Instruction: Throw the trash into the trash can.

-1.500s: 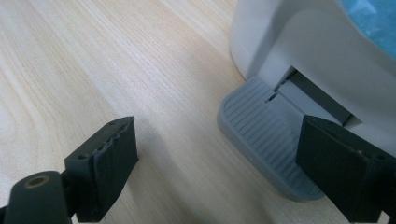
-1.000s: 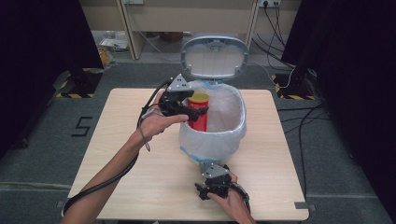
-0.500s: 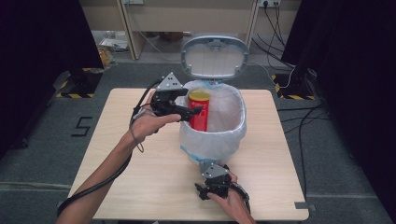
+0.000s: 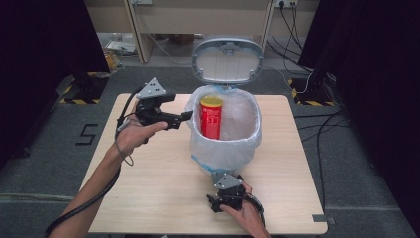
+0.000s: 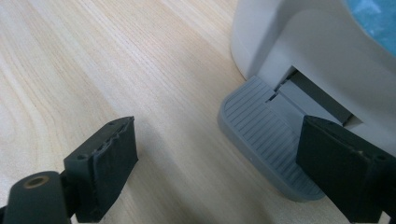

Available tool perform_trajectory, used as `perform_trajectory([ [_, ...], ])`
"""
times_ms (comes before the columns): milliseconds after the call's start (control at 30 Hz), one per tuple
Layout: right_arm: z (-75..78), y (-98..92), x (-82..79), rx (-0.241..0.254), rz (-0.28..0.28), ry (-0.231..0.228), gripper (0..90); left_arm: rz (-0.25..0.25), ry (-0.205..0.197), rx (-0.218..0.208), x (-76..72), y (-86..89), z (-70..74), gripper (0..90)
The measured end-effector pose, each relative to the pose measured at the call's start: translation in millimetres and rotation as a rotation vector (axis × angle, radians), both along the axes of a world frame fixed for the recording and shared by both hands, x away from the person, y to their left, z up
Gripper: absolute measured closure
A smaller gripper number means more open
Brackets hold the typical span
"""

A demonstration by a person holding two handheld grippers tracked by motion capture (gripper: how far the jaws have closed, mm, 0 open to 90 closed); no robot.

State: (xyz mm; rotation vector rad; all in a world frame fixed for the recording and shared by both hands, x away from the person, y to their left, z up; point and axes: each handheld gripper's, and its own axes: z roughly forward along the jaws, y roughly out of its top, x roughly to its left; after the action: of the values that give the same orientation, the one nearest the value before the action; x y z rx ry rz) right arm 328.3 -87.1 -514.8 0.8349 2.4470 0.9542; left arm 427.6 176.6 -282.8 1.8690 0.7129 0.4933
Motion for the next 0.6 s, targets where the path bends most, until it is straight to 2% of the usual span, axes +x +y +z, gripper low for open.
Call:
perform_trajectory([
  [67, 0.0, 0.2, 0.0, 0.001, -0.001, 0.001, 12.5, 0.009, 0.013, -0.022, -0.7, 11.7, -5.1, 16.4],
  [200, 0.0, 0.1, 0.0, 0.001, -0.001, 0.001, 12.5, 0.030, 0.004, -0.016, -1.3, 23.3, -12.1, 16.5],
  [233, 0.1, 0.2, 0.0, 0.000, 0.000, 0.001, 12.5, 0.043, 0.016, -0.020, -1.7, 31.5, -19.2, 16.5],
  [267, 0.1, 0.2, 0.0, 0.000, 0.000, 0.001, 12.5, 0.043, 0.016, -0.020, -1.7, 31.5, -19.2, 16.5],
  [367, 0.0, 0.1, 0.0, -0.001, -0.001, 0.000, 12.5, 0.058, 0.029, -0.025, -2.5, 42.4, -31.4, 16.6],
  [400, 0.2, 0.2, 0.0, -0.002, -0.001, 0.001, 12.5, 0.071, 0.037, -0.020, -3.3, 48.0, -40.1, 16.6],
  [433, 0.2, 0.2, 0.0, -0.002, -0.001, 0.001, 12.5, 0.071, 0.037, -0.020, -3.3, 48.0, -40.1, 16.6],
  [600, 0.3, 0.2, 0.2, -0.004, 0.000, 0.000, 12.5, 0.099, 0.052, -0.022, -4.9, 60.5, -60.7, 16.8],
])
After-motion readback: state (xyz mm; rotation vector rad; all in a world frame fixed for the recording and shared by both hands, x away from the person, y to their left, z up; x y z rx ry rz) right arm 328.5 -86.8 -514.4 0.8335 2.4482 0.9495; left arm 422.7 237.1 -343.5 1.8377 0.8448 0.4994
